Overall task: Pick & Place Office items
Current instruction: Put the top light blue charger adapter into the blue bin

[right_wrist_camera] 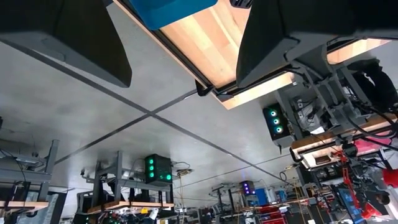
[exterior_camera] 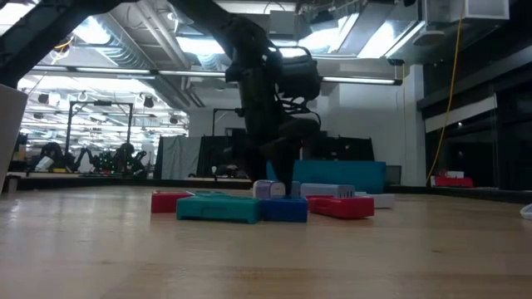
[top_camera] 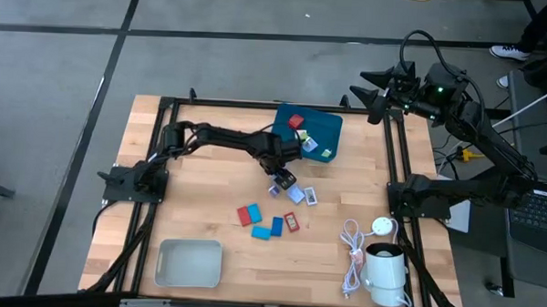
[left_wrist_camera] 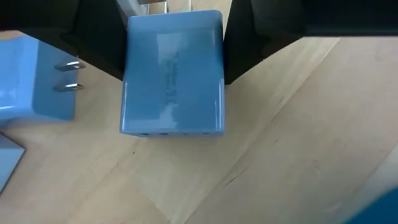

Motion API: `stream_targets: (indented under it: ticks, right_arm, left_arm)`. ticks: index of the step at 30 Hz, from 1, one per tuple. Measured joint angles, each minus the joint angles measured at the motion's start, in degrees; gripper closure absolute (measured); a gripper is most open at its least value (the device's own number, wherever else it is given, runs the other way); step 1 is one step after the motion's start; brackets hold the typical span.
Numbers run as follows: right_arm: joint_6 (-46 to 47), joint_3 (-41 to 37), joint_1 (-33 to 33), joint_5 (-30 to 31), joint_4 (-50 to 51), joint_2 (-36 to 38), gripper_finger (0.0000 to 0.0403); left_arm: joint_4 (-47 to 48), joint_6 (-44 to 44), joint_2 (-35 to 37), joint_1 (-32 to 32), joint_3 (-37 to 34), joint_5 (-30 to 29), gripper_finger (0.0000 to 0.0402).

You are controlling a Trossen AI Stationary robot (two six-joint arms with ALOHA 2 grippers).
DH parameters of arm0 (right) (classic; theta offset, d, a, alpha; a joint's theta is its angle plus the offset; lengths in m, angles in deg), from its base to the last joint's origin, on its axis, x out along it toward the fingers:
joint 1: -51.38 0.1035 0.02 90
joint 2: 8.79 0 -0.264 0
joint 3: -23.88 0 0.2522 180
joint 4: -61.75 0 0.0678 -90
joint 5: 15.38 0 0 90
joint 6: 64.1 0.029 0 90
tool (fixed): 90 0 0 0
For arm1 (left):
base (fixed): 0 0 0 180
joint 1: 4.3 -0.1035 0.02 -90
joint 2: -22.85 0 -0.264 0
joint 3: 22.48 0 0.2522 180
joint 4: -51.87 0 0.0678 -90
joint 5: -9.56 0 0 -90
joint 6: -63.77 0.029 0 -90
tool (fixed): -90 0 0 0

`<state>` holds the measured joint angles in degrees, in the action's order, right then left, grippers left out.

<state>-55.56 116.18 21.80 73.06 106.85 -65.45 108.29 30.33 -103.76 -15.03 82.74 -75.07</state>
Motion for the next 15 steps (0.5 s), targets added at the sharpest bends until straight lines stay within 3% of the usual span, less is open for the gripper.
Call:
stream_targets:
  ticks: [7,15]
  right_arm:
    - [-0.5,0.0,0.0,0.0,0.0,0.0,0.0105]
    - [-1.5,0.0,0.0,0.0,0.0,0.0,0.0105]
  left_arm:
    - [0.1,1.7,0.7,-1.4,3.7,4.0,0.0193]
    - [-3.4,7.9,3.3,-3.7,13.6,5.7,0.0193]
